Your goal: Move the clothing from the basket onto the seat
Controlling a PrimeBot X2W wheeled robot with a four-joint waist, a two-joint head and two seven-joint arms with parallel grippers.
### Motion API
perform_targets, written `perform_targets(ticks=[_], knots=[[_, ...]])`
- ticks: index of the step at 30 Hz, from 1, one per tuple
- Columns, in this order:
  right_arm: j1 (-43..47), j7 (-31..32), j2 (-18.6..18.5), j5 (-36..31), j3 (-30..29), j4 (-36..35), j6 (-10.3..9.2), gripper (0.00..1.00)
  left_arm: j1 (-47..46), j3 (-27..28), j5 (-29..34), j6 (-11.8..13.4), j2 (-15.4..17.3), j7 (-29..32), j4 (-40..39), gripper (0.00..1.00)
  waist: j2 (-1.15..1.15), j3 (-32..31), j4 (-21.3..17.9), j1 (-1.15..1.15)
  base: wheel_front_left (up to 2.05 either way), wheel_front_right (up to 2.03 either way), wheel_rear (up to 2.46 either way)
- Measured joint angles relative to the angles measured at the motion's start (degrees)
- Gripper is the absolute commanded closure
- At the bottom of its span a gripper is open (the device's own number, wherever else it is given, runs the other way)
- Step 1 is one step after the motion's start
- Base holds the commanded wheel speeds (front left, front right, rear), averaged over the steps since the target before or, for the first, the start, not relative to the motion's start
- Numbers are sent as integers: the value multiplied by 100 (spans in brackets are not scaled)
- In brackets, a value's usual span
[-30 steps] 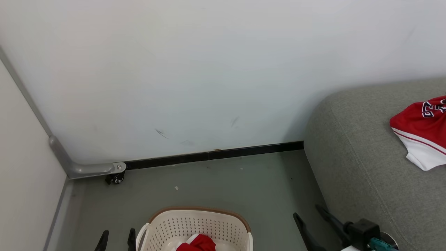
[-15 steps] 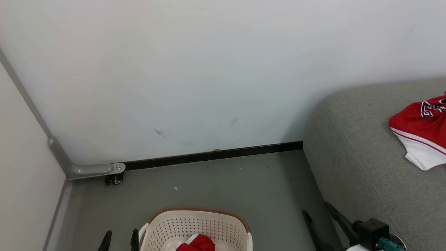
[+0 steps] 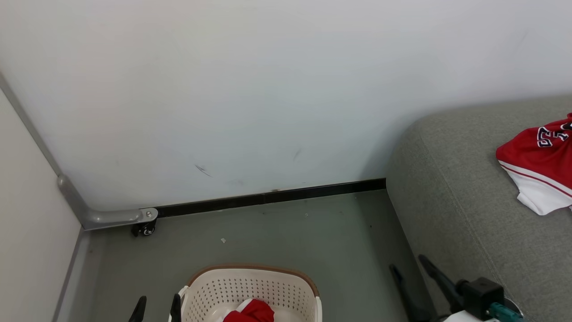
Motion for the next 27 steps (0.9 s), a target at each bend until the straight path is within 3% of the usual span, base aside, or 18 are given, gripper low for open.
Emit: perform_targets(ticks=[15, 27], knots=[[246, 0, 69, -102, -788, -7, 0, 0, 10, -305, 4, -232, 7, 0, 111, 0, 0, 121, -121, 0, 0, 0, 0], [714, 0, 102, -319, -871, -16, 0, 0, 136, -667, -40, -392, 13, 1, 479, 0, 0, 359, -255, 0, 0, 0, 0]])
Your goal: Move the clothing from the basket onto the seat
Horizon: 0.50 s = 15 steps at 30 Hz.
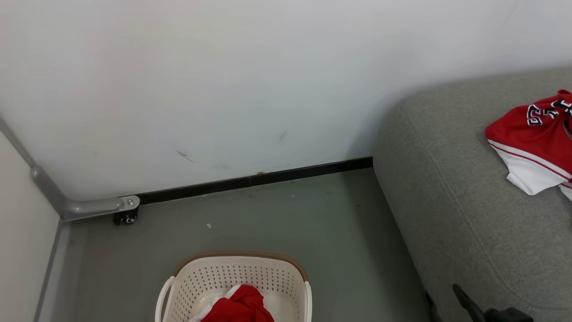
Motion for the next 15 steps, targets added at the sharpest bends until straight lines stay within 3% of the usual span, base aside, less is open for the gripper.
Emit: perform_targets(ticks=[15], knots=[[201, 1, 66, -92, 8, -267, 0, 0, -471, -142, 356, -69, 7, 0, 755, 0, 0, 623, -213, 0, 0, 0, 0]])
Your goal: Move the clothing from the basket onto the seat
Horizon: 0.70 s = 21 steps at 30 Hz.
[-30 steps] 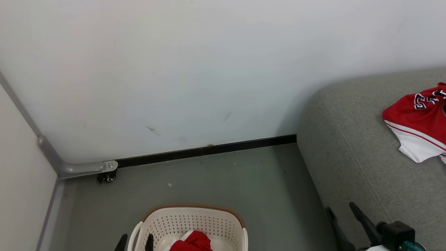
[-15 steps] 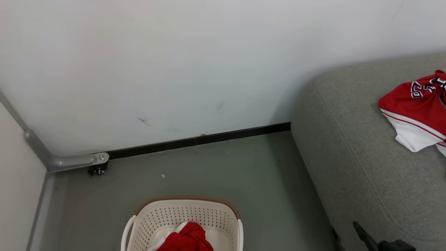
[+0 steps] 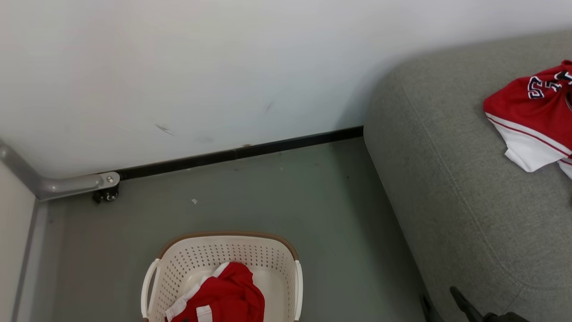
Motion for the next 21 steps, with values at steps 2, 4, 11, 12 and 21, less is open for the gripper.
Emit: perform_targets(ticks=[2, 4, 11, 12, 21], knots=[[-3, -1, 1, -13, 15, -64, 0, 0, -123, -37, 100, -45, 25, 0, 86, 0, 0, 103, -33, 0, 0, 0, 0], [-9, 0, 5, -35, 36, -100, 0, 0, -276, -69, 119, -67, 78, 0, 175, 0, 0, 211, -66, 0, 0, 0, 0], [-122, 0, 22, 84, 55, -241, 0, 0, -798, -191, 431, -143, 289, 0, 455, 0, 0, 630, -190, 0, 0, 0, 0], [-181, -1, 23, 92, 65, -283, 0, 0, -868, -203, 461, -143, 292, 0, 514, 0, 0, 695, -210, 0, 0, 0, 0], [-453, 0, 26, 232, 255, -426, 0, 0, -1504, -325, 705, -192, 471, 158, 1161, 0, 0, 1269, -388, 0, 0, 0, 0]])
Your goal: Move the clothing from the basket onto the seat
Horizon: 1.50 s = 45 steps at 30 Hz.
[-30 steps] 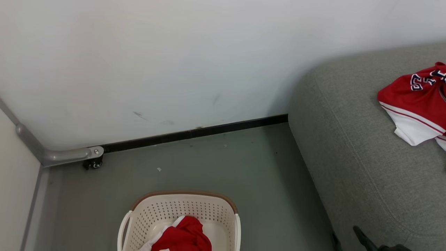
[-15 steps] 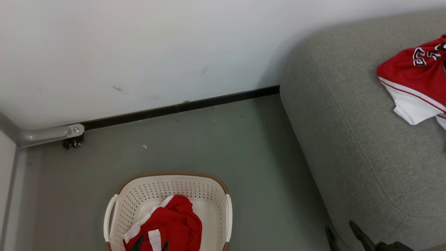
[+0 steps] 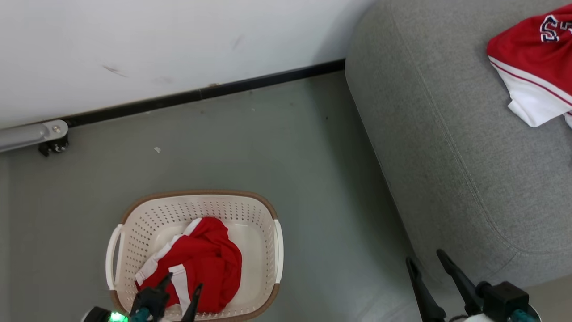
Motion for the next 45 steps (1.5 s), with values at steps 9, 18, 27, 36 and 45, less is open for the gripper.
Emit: perform_targets(ticks=[9, 18, 27, 36, 45], knots=[[-315, 0, 0, 208, 179, -131, 0, 0, -725, -23, 172, -8, 203, 258, 532, 0, 0, 555, -177, 0, 0, 0, 0], [-517, -1, 0, 350, 347, -233, 0, 0, -1430, -136, 313, -68, 357, 532, 949, 0, 0, 1089, -345, 0, 0, 0, 0], [-776, -1, 0, 526, 448, -355, 0, 0, -2045, -304, 602, -157, 554, 711, 1295, 0, 0, 1545, -500, 0, 0, 0, 0], [-1014, -1, 1, 779, 633, -527, 0, 0, -2670, -664, 1118, -203, 931, 937, 1604, 0, 0, 2036, -688, 0, 0, 0, 0], [-1286, -1, 0, 968, 813, -710, 0, 0, -3215, -902, 1463, -211, 1091, 1137, 1883, 0, 0, 2498, -870, 0, 0, 0, 0]])
